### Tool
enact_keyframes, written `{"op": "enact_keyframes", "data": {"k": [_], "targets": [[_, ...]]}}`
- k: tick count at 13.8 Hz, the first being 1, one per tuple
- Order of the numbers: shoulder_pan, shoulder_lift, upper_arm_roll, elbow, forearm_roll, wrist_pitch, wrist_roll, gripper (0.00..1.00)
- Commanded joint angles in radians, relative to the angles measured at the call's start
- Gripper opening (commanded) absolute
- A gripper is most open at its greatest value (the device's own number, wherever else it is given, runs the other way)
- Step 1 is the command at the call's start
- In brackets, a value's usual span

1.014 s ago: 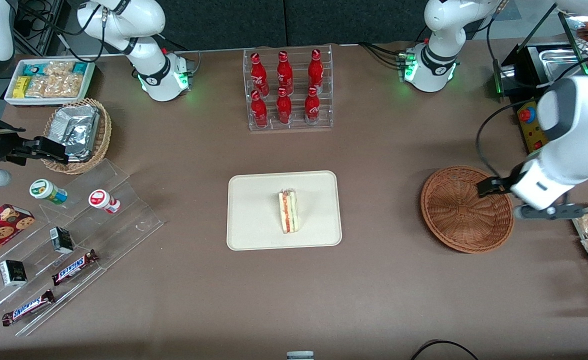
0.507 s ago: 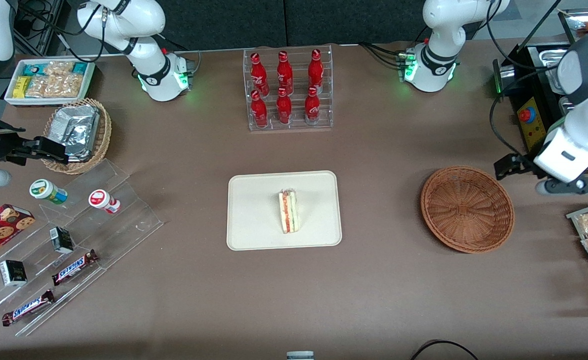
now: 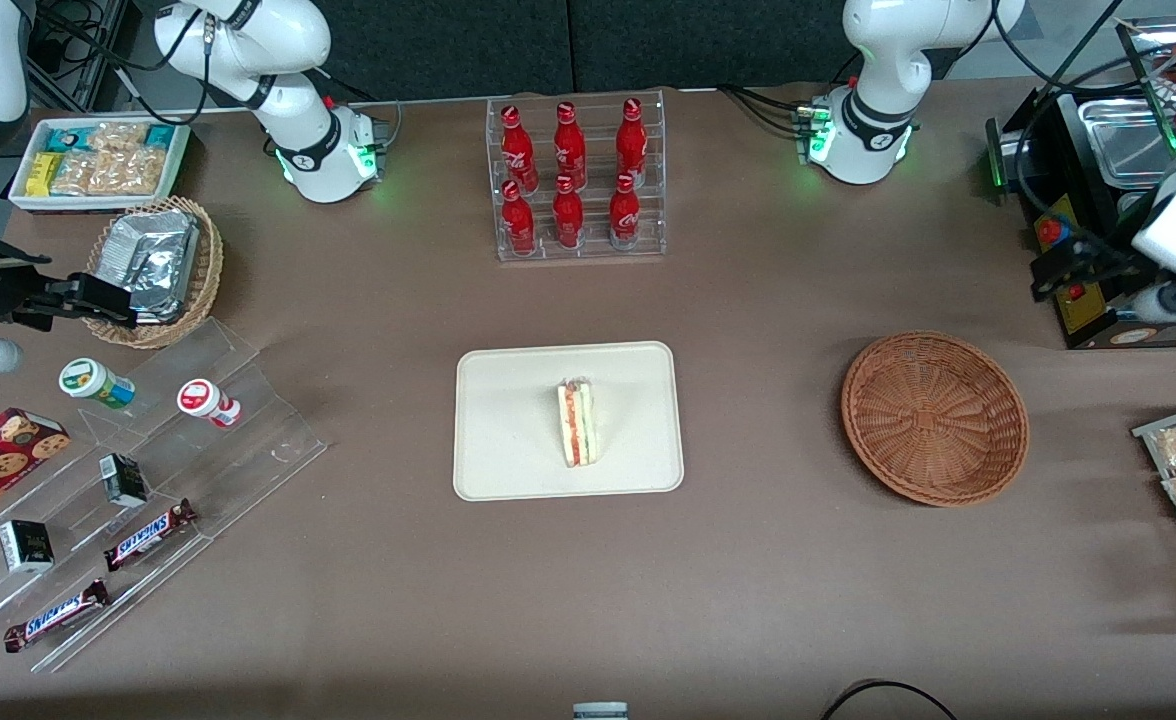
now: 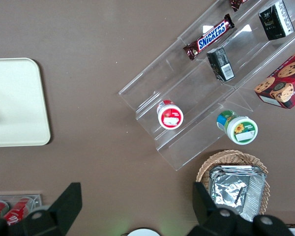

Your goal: Place sandwich from basket to tray

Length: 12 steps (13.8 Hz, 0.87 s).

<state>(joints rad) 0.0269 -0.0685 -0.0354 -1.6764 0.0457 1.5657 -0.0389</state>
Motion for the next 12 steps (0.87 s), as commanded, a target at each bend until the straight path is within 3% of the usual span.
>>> {"op": "enact_keyframes", "data": {"k": [1, 12], "targets": [[-0.019, -0.004, 0.012, 0.046, -0.012, -0.073, 0.017, 0.99], [-0.024, -0.011, -0.018, 0.069, -0.015, -0.107, 0.011, 0.99]]}}
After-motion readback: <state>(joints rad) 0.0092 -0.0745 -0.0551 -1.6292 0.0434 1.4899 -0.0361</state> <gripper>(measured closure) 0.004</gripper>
